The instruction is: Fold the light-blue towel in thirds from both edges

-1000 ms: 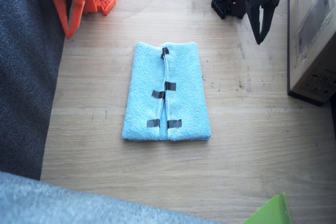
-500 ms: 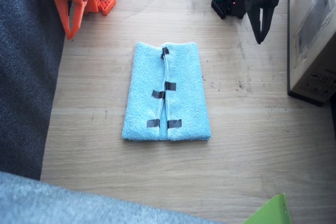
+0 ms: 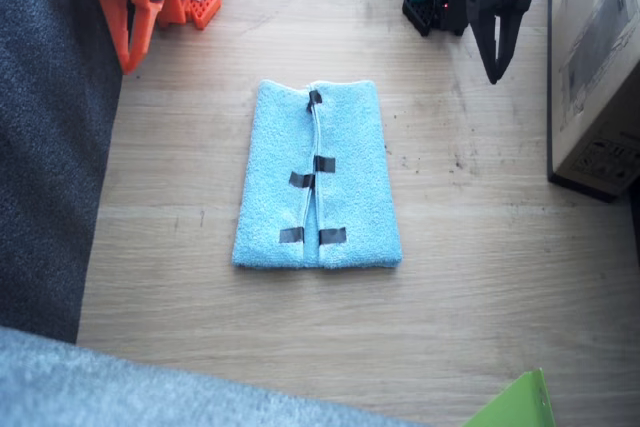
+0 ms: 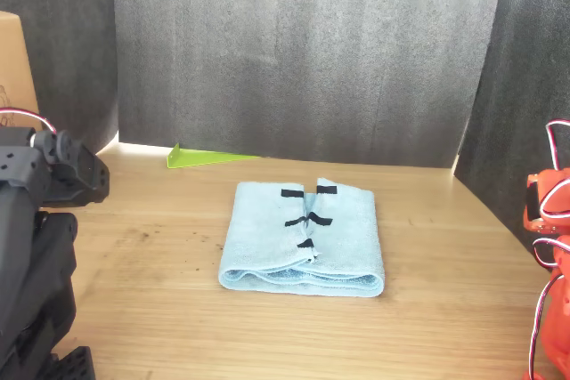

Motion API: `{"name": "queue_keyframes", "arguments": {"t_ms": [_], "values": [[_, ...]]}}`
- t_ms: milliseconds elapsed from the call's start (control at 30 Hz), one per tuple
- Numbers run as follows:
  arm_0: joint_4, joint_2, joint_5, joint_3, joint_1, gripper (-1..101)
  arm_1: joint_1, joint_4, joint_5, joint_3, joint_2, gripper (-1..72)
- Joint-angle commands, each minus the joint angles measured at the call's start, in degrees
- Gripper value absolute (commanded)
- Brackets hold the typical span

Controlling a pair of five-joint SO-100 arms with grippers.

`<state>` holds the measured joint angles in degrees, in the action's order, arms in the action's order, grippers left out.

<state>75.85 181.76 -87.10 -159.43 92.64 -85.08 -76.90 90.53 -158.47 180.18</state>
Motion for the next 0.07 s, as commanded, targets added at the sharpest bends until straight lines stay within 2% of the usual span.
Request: {"name": "queue_keyframes", "arguments": {"t_ms": [0,33], "values": [[0.88,0.35,-0.26,0.35,1.14,0,-0.44,-1.05,0.88,0.09,0.26,0.0],[0.88,0.35,-0.35,0.35,1.05,0,-0.35,-1.05,0.97,0.09,0.26,0.0]]}}
